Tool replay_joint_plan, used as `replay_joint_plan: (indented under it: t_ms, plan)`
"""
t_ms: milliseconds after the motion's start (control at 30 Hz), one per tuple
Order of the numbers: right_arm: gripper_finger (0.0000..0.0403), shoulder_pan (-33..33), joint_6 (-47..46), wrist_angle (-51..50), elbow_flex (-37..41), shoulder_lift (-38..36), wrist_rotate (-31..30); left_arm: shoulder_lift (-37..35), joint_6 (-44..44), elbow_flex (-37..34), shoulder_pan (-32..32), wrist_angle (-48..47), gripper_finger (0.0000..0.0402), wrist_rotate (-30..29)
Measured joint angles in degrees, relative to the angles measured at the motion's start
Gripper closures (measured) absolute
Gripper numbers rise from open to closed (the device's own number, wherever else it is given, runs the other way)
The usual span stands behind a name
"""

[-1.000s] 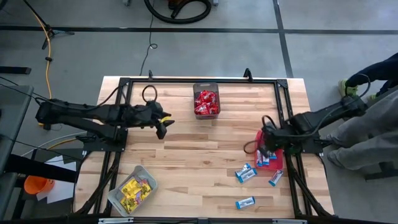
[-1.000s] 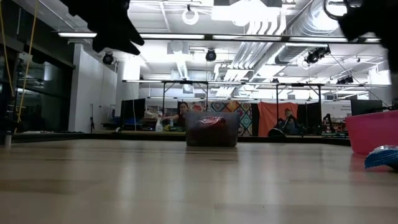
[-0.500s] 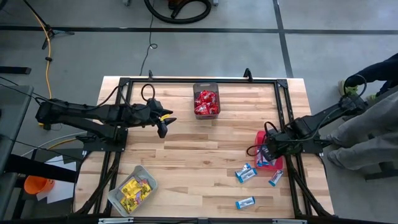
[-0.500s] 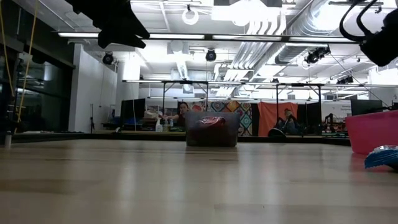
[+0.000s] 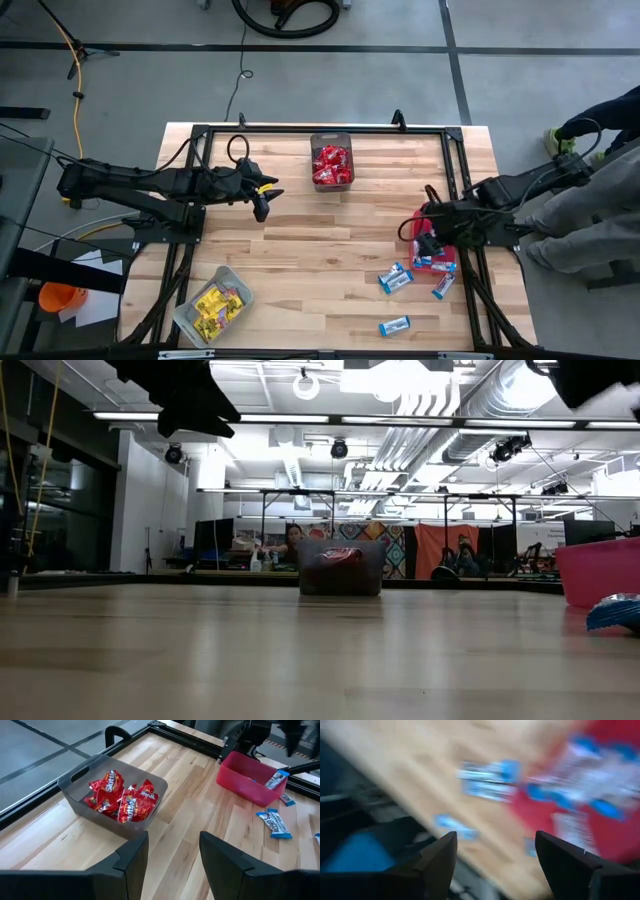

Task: Sort candy
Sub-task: Put the white chocolate candy into the red bin

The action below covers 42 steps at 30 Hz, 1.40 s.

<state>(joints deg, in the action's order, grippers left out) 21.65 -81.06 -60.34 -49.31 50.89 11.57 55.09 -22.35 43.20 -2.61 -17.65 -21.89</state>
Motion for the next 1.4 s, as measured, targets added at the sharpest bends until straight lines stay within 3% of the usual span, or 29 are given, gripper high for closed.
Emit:
replay_joint_plan:
  t_ms: [167,333,400,500,633,767,967,1400]
  plan:
    - [0.0139,0.47,1.46,23.06,0.54,2.26,-0.62,0.0,0.0,-0.02,0.0,0.0,0.0237,0.02]
    - [0.0139,1.01,13.1,33.73,-0.93,13.4,2.14,0.0,-0.07,-0.02,-0.05,0.02,0.0237,0.02]
    - [0.0139,0.85,20.14,33.28,-3.76,19.24,5.07,0.0,-0.07,-0.02,-0.09,0.03,0.0237,0.04]
    - [0.0139,0.85,33.79,24.62,-10.57,28.07,7.05,0.0,-0.07,-0.04,-0.09,0.31,0.0237,0.04]
    - [0.0139,1.95,50.8,7.47,-19.13,38.72,0.58,0.0,-0.09,-0.04,-0.07,1.05,0.0237,0.09]
    - [0.0139,3.81,61.41,4.94,-20.31,45.03,-2.89,0.0,-0.05,-0.04,-0.08,1.02,0.0237,0.14]
    - [0.0139,5.53,66.67,10.45,-18.04,49.94,-6.15,0.0,-0.05,-0.04,-0.08,0.96,0.0237,0.35]
    - [0.014,5.79,66.43,14.72,-14.86,55.3,-11.05,0.0,-0.02,-0.04,-0.04,0.76,0.0237,0.35]
